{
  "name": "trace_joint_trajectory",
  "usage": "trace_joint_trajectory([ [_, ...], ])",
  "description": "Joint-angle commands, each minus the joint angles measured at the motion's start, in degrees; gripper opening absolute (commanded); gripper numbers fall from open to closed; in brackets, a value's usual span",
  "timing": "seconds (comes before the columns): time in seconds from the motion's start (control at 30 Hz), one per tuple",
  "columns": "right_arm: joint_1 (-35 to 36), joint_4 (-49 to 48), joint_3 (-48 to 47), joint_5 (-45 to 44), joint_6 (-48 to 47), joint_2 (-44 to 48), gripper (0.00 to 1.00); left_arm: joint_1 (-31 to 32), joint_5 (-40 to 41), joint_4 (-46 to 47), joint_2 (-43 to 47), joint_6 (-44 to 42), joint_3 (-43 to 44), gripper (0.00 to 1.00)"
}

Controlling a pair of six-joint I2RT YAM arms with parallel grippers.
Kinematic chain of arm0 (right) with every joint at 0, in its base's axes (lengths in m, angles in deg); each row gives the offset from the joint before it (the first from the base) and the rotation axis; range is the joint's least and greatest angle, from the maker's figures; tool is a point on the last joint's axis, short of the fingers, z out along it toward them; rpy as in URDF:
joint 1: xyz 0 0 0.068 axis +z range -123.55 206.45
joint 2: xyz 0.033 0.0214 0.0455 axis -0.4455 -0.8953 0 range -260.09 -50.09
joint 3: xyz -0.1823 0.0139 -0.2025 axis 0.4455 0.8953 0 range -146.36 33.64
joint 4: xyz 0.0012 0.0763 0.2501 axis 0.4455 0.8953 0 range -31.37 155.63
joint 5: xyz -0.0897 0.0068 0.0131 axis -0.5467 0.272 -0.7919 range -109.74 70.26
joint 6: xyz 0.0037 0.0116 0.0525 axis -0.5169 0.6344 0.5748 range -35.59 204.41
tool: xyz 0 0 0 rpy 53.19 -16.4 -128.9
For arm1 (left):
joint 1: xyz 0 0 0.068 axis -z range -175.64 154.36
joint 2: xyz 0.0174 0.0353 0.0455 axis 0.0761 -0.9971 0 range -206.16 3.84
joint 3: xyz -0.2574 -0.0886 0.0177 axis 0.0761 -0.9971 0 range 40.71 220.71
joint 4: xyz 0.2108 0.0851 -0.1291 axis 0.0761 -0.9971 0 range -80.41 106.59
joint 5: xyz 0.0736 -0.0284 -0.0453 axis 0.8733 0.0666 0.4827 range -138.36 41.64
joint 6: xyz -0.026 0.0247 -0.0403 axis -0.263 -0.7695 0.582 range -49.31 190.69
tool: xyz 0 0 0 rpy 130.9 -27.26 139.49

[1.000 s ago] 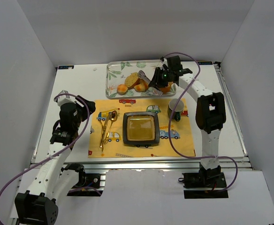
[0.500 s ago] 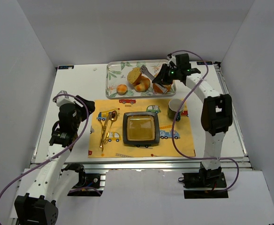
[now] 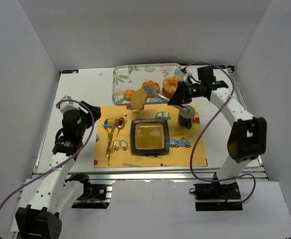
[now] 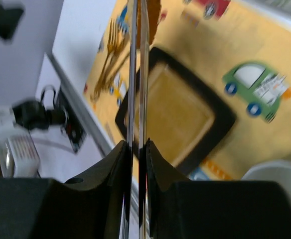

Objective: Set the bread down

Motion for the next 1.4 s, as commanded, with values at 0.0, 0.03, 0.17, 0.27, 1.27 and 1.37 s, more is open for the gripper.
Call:
trace_joint_trajectory([
  [0.0, -0.88, 14.7, 5.45, 8.0, -20.02, 7.72, 0.0, -0.38, -0.27, 1.79, 0.01, -0.53, -0.67, 0.79],
  [0.03, -1.23, 18.73, 6.78, 9.67, -22.83, 8.7, 0.0, -0.38, -0.45, 1.79, -0.07, -0.62, -0.85, 0.79],
  [0.17, -1.5, 32.09, 9.16, 11.62, -41.03, 12.22, 0.0, -0.38, -1.15, 1.79, -0.34, -1.06, -1.02, 0.79],
  [0.27, -1.5, 36.06, 12.24, 9.42, -46.84, 13.55, 0.0, -0.38, -2.12, 1.79, -0.95, -1.32, -1.11, 0.79],
  [1.27, -1.5, 16.23, 15.06, 5.46, -32.8, 14.24, 0.38, -0.3, -3.88, 2.84, 0.1, -0.36, -0.76, 0.79],
  [1.37, -2.02, 14.12, 13.49, 4.85, -31.48, 15.91, 0.12, -0.3, -5.19, 4.76, -0.42, -0.09, -0.94, 0.76],
])
